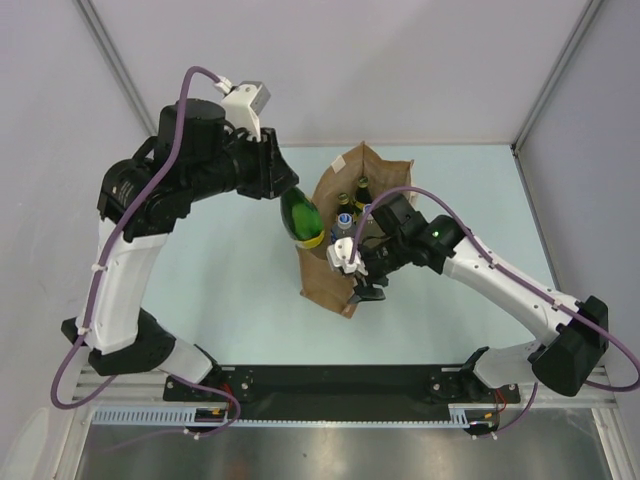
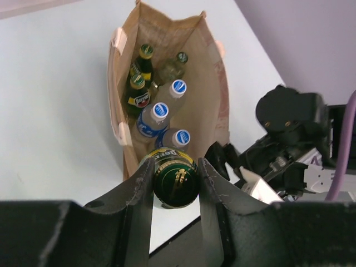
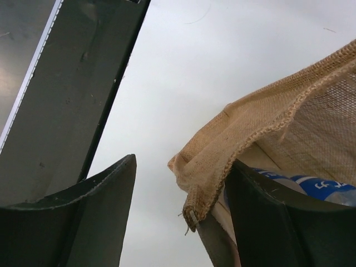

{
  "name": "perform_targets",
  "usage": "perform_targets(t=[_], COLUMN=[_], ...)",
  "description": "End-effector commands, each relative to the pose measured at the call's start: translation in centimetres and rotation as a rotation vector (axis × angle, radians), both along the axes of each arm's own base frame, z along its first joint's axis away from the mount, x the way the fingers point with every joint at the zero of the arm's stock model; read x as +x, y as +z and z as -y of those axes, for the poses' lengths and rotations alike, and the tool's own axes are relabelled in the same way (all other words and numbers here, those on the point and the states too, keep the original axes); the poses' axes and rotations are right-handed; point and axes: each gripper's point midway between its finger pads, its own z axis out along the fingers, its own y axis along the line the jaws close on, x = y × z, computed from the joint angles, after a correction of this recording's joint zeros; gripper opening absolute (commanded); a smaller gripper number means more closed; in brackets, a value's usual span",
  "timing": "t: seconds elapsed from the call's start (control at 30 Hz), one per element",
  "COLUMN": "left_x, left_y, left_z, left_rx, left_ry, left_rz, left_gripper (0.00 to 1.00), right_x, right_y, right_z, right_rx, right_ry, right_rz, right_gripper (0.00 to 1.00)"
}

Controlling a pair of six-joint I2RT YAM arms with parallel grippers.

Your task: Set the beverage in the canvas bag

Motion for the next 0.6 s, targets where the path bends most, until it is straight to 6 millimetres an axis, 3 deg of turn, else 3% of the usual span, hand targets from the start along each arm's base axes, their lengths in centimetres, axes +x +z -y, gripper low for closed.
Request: perform_targets(t=[0.0, 0.13, 0.57], left_x=[0.5, 1.7, 5.4], left_y=[7.7, 6.7, -3.1], left_z=[1.5, 3.2, 7.2], left_rx=[-0.231, -0.229, -0.071], left_ry=[-0.035, -0.064, -0.127], left_rz=[0.204, 0.191, 0.059], left_gripper=[0.00, 0.00, 0.00], right_x=[-0.9, -1.1, -1.9], right_y=[-0.1, 0.0, 1.1], right_z=[-0.7, -0.7, 0.9], right_rx=[0.029, 0.032, 0.029], right_ry=[0.056, 0.066, 0.051], right_rz=[0.018, 0.027, 0.030], right_gripper=[0.69, 0.69, 0.66])
